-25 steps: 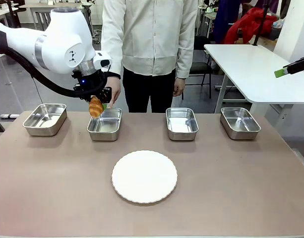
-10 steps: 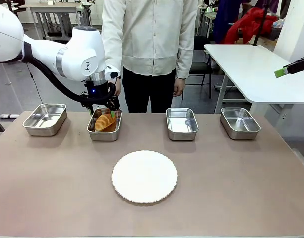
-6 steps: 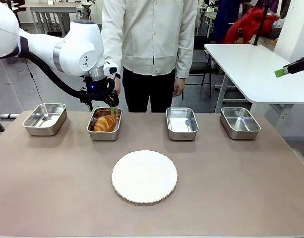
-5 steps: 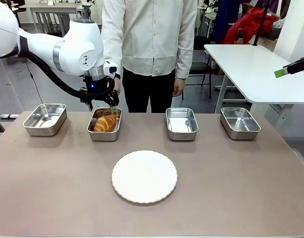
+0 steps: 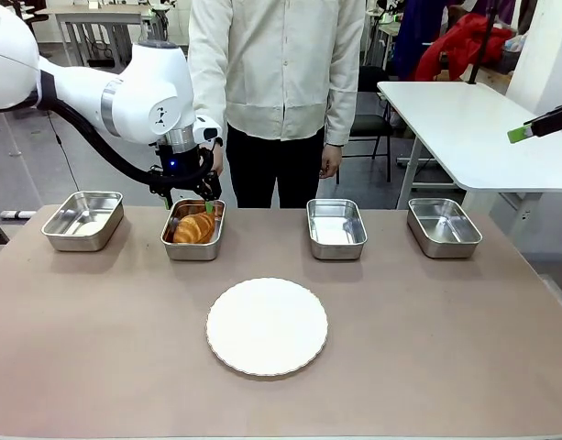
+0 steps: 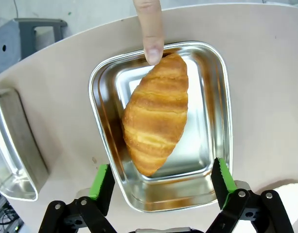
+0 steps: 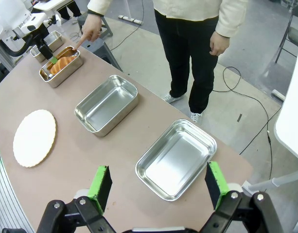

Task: Place the bread in the container.
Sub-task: Place the Butter Roll into the Airtight Container indicated by the human.

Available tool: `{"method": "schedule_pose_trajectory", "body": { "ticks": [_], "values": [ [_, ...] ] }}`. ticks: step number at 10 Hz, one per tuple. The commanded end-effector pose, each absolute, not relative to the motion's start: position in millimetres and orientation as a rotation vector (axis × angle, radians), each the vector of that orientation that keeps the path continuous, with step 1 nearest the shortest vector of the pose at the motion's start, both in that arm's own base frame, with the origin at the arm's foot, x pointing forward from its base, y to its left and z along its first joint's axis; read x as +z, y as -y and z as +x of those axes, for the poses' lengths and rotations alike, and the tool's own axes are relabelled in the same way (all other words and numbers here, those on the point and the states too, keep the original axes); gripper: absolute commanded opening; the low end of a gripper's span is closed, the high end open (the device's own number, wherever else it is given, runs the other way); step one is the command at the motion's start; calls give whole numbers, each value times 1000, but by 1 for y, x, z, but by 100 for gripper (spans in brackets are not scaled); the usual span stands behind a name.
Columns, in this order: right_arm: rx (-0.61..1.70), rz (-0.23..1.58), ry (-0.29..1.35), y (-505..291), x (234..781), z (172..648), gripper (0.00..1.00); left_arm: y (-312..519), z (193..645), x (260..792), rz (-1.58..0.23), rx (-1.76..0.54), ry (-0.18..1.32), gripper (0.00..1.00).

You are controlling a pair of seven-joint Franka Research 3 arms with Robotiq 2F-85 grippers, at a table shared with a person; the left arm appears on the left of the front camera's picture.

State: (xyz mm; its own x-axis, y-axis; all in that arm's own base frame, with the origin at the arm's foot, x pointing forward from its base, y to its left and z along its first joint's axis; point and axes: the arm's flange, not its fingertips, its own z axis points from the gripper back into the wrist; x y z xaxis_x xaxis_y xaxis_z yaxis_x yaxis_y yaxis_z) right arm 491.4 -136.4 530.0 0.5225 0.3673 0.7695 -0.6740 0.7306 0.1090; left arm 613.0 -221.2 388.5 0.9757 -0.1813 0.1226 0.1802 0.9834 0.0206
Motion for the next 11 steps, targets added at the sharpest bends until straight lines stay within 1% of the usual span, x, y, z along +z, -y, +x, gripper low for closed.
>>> {"method": "schedule_pose_trajectory", "body": {
  "ticks": [1, 8, 11],
  "values": [
    [647, 430, 808, 136, 531, 491, 100, 219, 613, 390, 15, -182, 126, 100],
    [647, 430, 808, 136, 531, 491, 100, 221, 613, 388, 9, -182, 124, 100],
    [647, 430, 808, 136, 531, 491, 100, 184, 522, 452, 26, -149, 230, 100]
  ]
}}
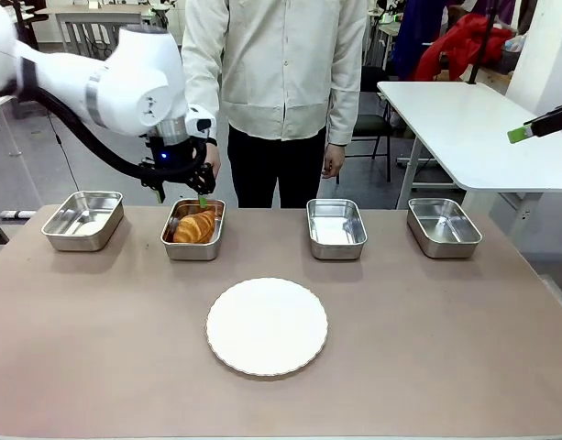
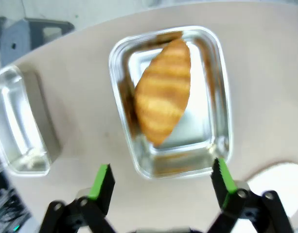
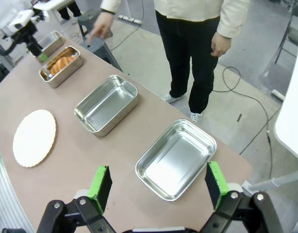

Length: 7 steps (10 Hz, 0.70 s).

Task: Place the bread in the container.
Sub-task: Place the Butter Roll into the Airtight Container indicated by the human.

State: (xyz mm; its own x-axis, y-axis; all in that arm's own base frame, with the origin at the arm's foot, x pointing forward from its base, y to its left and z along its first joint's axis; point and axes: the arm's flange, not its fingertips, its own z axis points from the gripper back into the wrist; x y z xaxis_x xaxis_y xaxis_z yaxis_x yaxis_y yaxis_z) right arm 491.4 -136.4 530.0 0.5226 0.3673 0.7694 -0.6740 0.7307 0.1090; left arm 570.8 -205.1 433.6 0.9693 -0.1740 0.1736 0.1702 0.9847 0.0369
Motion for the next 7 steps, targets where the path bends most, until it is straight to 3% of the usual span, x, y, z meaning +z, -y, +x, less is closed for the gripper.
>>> {"method": "schedule_pose_trajectory", "body": {
  "ticks": [1, 4, 7],
  "values": [
    [647, 430, 808, 136, 531, 491, 100, 173, 491, 463, -5, -169, 241, 100],
    [647, 430, 808, 136, 531, 491, 100, 145, 399, 475, 19, -147, 271, 100],
    [647, 430, 808, 136, 531, 491, 100, 127, 348, 472, -40, -120, 369, 100]
  ]
}}
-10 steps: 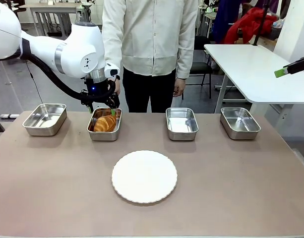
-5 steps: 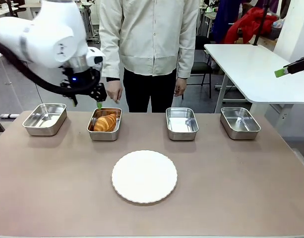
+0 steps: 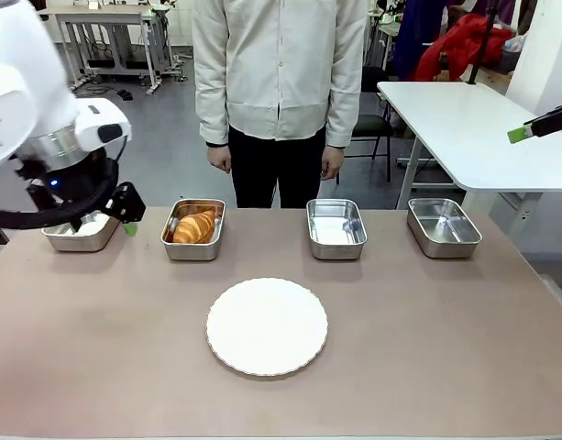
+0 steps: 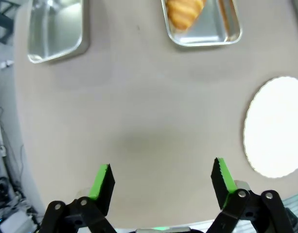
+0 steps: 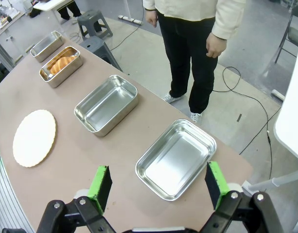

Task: Place the bread in the container.
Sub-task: Place the Butter Roll into the Airtight Container indicated by the human.

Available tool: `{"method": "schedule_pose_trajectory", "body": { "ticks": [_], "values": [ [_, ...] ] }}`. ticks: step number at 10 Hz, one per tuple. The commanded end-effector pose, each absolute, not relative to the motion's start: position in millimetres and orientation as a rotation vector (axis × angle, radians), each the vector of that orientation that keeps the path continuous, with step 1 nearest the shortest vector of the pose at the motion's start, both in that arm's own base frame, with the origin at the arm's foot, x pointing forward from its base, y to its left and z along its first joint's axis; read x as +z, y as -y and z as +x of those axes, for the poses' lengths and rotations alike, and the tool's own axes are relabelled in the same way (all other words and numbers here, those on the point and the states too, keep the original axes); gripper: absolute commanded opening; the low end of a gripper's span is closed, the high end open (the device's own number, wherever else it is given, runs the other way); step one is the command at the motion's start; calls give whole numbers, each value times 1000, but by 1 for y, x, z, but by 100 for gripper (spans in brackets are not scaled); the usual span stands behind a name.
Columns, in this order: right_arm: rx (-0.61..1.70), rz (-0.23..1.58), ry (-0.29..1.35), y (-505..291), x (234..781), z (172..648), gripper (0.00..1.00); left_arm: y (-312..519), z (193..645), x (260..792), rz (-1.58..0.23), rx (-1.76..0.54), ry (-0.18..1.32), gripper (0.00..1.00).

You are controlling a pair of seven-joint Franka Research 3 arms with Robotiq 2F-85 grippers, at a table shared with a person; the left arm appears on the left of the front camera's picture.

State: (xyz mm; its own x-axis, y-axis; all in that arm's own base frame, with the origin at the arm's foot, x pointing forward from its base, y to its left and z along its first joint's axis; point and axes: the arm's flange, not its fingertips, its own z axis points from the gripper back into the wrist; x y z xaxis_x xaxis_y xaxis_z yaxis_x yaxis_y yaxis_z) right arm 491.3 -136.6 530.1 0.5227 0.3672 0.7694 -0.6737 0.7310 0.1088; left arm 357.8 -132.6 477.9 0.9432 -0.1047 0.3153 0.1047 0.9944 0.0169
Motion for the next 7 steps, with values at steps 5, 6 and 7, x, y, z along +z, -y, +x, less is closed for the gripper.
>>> {"method": "schedule_pose_trajectory", "body": {
  "ticks": [5, 6, 7],
  "values": [
    [647, 430, 808, 136, 531, 491, 100, 128, 347, 477, -27, -90, 355, 100],
    [647, 430, 808, 136, 531, 491, 100, 128, 347, 477, -27, -90, 355, 100],
    [647, 430, 808, 136, 531, 491, 100, 128, 347, 477, -27, -90, 355, 100]
  ]
}}
